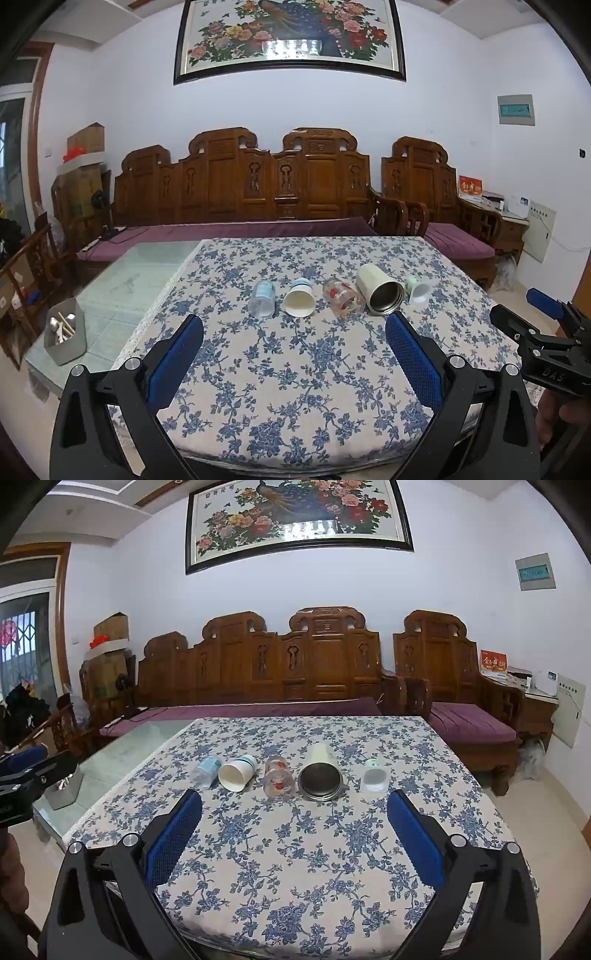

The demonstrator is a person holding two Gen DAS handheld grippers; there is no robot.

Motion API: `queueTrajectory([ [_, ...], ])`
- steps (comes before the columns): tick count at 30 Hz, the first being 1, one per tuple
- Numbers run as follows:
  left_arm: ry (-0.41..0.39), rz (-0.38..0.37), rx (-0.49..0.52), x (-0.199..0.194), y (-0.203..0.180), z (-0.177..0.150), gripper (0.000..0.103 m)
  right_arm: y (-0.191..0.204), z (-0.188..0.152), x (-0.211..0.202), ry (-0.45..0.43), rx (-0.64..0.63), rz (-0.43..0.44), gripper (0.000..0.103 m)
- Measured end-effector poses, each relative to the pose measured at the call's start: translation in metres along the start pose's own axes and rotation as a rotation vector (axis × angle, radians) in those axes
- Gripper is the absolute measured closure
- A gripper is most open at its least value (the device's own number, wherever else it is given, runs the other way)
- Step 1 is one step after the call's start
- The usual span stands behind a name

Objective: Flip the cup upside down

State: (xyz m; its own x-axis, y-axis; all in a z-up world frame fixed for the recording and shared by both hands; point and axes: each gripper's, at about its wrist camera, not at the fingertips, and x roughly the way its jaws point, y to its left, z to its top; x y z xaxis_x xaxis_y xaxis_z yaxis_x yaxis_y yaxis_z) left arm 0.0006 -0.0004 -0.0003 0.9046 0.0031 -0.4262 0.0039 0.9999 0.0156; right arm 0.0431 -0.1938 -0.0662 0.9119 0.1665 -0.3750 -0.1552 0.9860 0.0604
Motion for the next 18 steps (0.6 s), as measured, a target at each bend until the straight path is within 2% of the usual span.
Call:
queueTrajectory([
  [18, -0.009, -0.002, -0.007, -0.0003, 0.0015, 0.0007, 0.008, -0.0032, 0.0013, -0.0005, -0.017, 0.016, 0.006, 0.002],
])
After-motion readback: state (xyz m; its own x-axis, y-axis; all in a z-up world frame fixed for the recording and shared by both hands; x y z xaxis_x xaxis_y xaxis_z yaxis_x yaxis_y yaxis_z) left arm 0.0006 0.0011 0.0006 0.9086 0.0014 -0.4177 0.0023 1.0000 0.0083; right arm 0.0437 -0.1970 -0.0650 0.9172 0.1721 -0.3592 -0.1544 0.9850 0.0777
